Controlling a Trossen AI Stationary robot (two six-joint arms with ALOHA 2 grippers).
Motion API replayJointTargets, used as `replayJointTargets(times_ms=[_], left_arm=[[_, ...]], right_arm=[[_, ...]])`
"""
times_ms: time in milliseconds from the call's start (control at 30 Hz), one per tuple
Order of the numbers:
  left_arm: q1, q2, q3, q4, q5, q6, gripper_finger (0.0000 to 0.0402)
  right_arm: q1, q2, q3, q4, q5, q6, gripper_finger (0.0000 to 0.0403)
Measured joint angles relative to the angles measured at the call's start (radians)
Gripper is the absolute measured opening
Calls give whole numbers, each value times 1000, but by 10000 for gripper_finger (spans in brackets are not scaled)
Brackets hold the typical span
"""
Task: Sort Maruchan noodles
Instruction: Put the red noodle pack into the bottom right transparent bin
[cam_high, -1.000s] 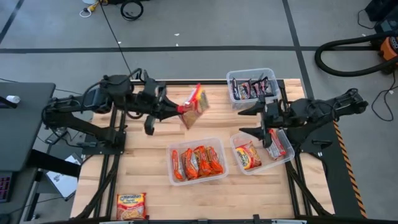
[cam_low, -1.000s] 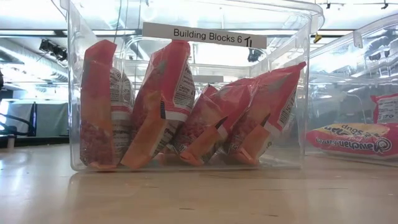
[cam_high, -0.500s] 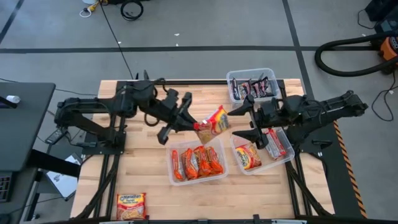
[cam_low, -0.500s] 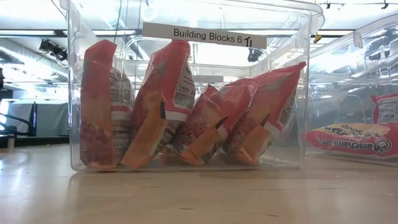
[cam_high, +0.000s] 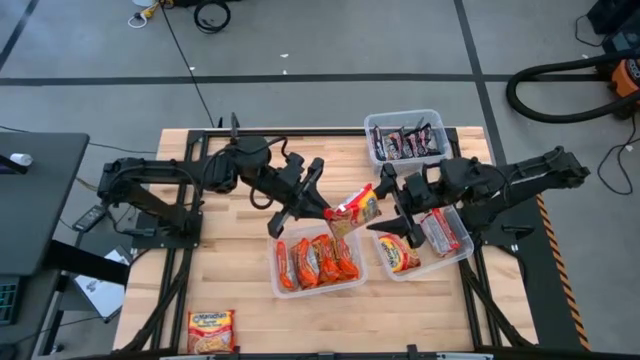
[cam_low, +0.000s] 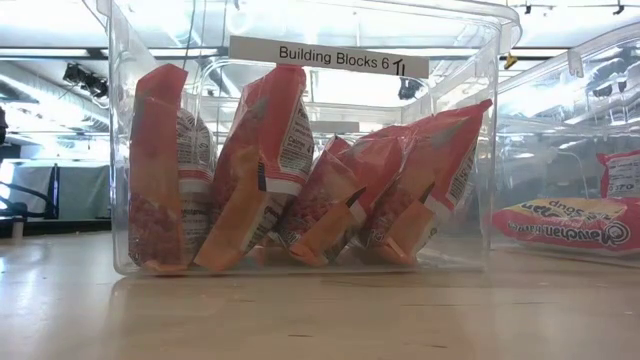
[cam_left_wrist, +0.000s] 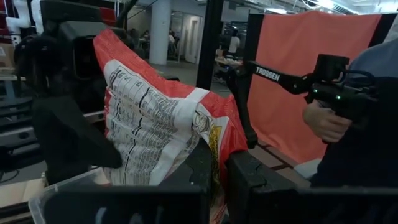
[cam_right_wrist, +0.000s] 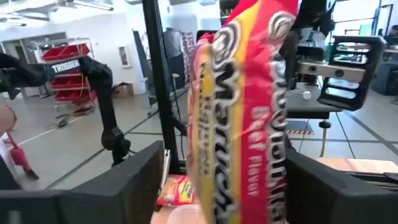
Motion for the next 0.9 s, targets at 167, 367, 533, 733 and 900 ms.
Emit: replayJointTargets(times_ms=[167, 367, 533, 733, 900], left_arm=[[0, 0, 0, -2, -1, -25, 24], [0, -2, 0, -3, -32, -62, 27], [9, -3, 1, -3, -74, -176, 52], [50, -54, 1, -88, -68, -306, 122], [85, -179, 2, -220, -9, -308, 192]], right_arm=[[-2, 0, 0, 17, 17, 8, 209], [-2, -1, 0, 29, 26, 8, 133], [-2, -2, 0, 31, 27, 9, 119], [-3, -8, 0, 26, 86, 3, 121], [0, -21, 116, -255, 92, -43, 120]])
